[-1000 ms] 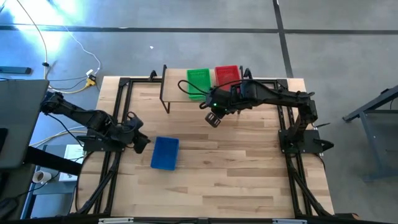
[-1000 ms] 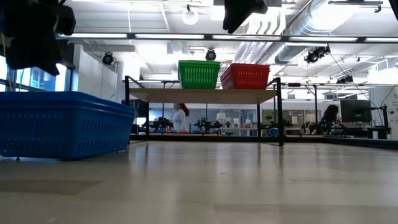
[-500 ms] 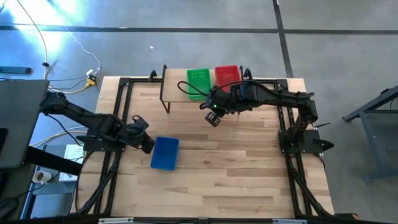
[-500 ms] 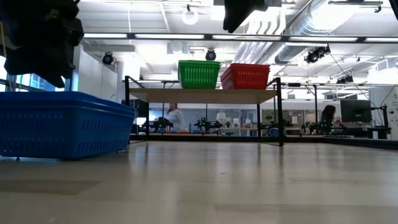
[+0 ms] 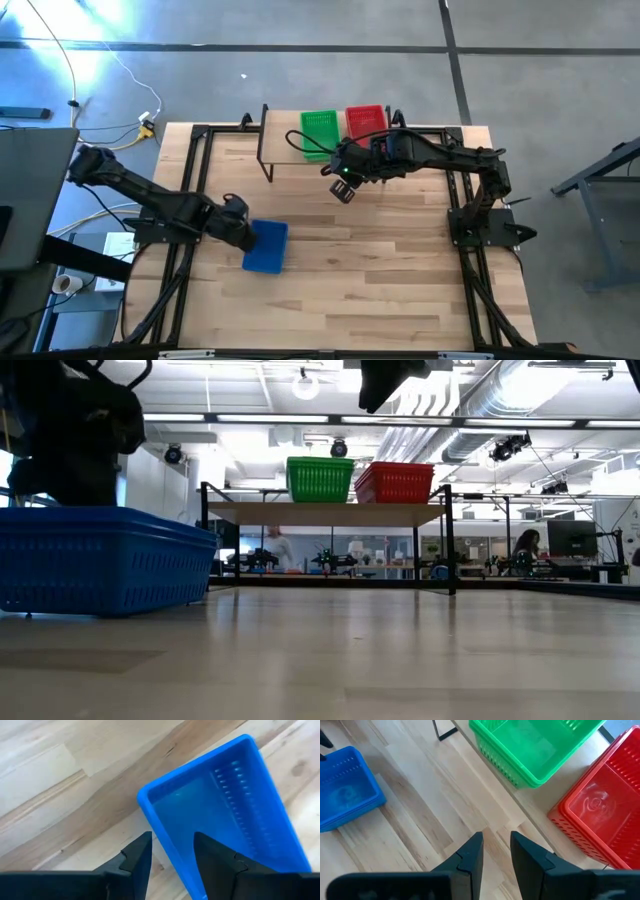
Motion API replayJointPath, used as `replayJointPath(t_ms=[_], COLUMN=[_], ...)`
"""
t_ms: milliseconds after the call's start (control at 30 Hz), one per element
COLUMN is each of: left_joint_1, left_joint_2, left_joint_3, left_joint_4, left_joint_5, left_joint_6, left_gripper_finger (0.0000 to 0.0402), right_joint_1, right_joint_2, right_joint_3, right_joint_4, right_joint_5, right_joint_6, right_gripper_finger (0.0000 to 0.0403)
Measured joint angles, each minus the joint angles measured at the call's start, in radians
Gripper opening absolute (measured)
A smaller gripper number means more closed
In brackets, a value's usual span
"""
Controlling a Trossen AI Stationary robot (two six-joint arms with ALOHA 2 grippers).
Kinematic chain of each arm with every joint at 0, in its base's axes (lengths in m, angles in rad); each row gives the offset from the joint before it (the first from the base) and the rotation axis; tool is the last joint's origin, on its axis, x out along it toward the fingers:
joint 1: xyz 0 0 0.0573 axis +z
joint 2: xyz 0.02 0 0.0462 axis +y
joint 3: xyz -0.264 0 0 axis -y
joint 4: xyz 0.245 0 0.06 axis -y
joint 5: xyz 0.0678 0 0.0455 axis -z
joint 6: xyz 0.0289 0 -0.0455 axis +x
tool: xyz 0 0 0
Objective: Stack baskets on shelf by color
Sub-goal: Put the stacked blue baskets on the shelf
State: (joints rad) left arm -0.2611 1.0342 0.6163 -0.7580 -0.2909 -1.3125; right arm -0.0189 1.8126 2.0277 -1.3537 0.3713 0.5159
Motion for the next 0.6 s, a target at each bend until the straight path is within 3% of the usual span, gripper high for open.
replayJointPath(t_ms=[600], left_joint_1=[0.000], left_joint_2=[0.174], left_joint_3=[0.000], left_joint_4=[0.021], left_joint_5=[0.071], left_joint_6=[-0.073], left_gripper_finger=[0.0136], right_joint_1=[0.000], right_joint_2=[0.000], right_joint_3=[0.000], right_joint_4=[0.001], right_joint_5=[-0.003], right_joint_6=[0.000], right_gripper_finger=[0.0084])
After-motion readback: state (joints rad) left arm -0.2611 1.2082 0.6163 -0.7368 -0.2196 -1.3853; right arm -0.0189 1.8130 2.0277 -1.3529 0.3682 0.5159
